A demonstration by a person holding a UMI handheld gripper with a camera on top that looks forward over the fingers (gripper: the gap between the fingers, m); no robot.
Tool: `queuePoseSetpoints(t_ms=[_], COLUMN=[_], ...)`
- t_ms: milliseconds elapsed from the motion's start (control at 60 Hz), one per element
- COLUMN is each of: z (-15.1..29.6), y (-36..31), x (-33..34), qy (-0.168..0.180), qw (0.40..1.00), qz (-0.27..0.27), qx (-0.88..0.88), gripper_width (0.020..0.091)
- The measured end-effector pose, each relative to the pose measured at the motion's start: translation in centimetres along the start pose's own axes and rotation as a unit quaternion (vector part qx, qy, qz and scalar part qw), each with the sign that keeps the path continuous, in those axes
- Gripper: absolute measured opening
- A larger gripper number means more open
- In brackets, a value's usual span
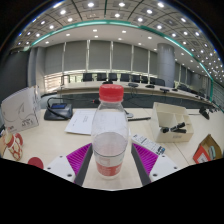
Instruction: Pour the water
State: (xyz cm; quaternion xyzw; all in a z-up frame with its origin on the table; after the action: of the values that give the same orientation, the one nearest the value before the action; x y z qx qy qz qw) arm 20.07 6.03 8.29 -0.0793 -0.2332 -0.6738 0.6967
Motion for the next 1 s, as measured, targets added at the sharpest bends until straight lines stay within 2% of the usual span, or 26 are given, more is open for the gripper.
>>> queuePoseSetpoints(t_ms=[117,150,183,367,567,733,883,1000], z=[0.0,0.0,0.2,0.8,4.7,9.9,14.7,16.9], y=[-0.4,-0.6,-0.6,-0.1,-0.1,-1.7,-6.2,-11.6], x=[-1.8,-2.4,-2.4,-2.1,0.4,3.8,6.8,8.2], qy=[0.014,0.02,0.025,0.024,0.032,0.037,0.053,0.063], qw=[1.0,1.0,1.0,1.0,0.995,0.975,0.921,0.851], qz=[0.006,0.011,0.008,-0.016,-0.053,-0.112,-0.16,-0.183], qx=[0.008,0.006,0.003,0.012,0.084,0.188,0.352,0.487], gripper_width=[0.0617,0.0542,0.0535,0.0386,0.0378,0.0379,0.0379,0.0377])
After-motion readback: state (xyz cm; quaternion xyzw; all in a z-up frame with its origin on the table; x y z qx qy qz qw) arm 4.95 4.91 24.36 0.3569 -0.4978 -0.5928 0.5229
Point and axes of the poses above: the point between the fingertips, and its own axes, seen from behind it with the camera up: y to the right, z up, x backward, against the way the camera looks, the point moved 3 cm from there along x, backward, against the way the camera looks, and after that the axes turned 11 degrees about x, right-handed, at the moved point
